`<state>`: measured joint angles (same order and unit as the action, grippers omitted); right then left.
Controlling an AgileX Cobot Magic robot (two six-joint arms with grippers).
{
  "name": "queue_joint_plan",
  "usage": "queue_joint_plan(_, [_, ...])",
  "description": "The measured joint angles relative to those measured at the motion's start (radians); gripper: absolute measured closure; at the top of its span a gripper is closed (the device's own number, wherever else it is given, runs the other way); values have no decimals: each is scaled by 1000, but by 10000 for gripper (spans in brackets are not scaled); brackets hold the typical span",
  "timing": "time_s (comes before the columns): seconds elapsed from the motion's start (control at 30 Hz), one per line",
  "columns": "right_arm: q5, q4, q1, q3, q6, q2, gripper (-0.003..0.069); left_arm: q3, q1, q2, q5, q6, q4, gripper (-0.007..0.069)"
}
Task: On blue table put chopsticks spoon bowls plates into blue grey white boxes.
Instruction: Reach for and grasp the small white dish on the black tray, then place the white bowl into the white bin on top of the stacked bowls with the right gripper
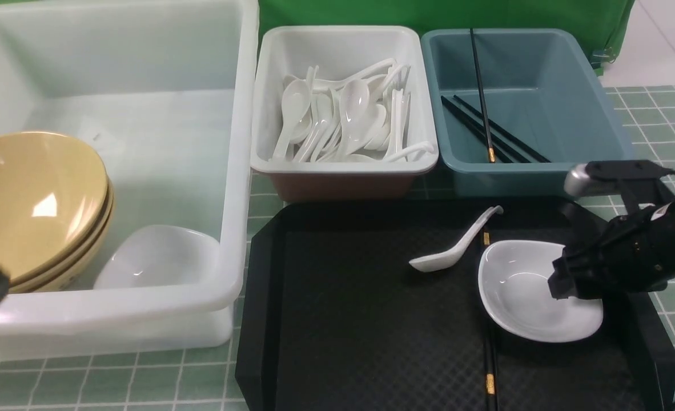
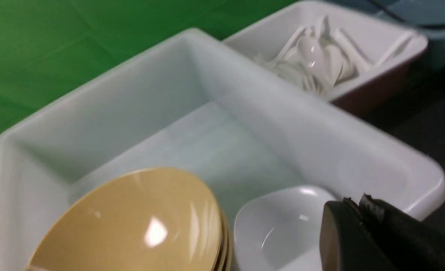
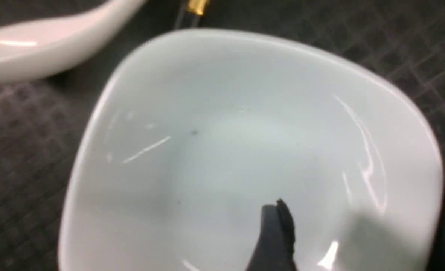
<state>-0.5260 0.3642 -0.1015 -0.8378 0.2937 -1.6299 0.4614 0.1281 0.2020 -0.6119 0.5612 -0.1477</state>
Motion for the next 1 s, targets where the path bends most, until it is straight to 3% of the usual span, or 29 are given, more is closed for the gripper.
queue_joint_plan(0.13, [1,-2,0,-1,-10,-34,141,-117,0,-129,11,-110,136,622])
queue_joint_plan(0.23, [-2,8,0,-6,0,-35,193,-150,0,-171,46,-146,205,622])
queue_joint_plan(0.27, [-18,18,0,-8,27,-36,282,-161,0,-195,81,-173,249,622])
queue_joint_plan(0.3, [-21,19,0,-8,30,-36,282,-161,0,-199,87,-183,257,622])
queue_joint_plan(0.4, [-109,42,0,-48,94,-13,510,-162,0,-210,124,-248,305,622])
queue_joint_plan(0.5, [-213,45,-9,-108,111,48,584,-162,0,-210,124,-272,326,622])
queue_joint_plan(0.63, [-258,40,-63,-230,125,113,590,-162,0,-210,125,-274,331,622])
queue_joint_plan(0.77, [-175,139,-280,-439,173,125,590,-163,0,-210,131,-282,331,622])
queue_joint_plan(0.9, [23,193,-541,-604,250,10,590,-163,0,-210,131,-292,331,622])
queue_joint_plan(1.0, [167,203,-679,-703,403,-122,590,-163,0,-210,131,-293,331,622])
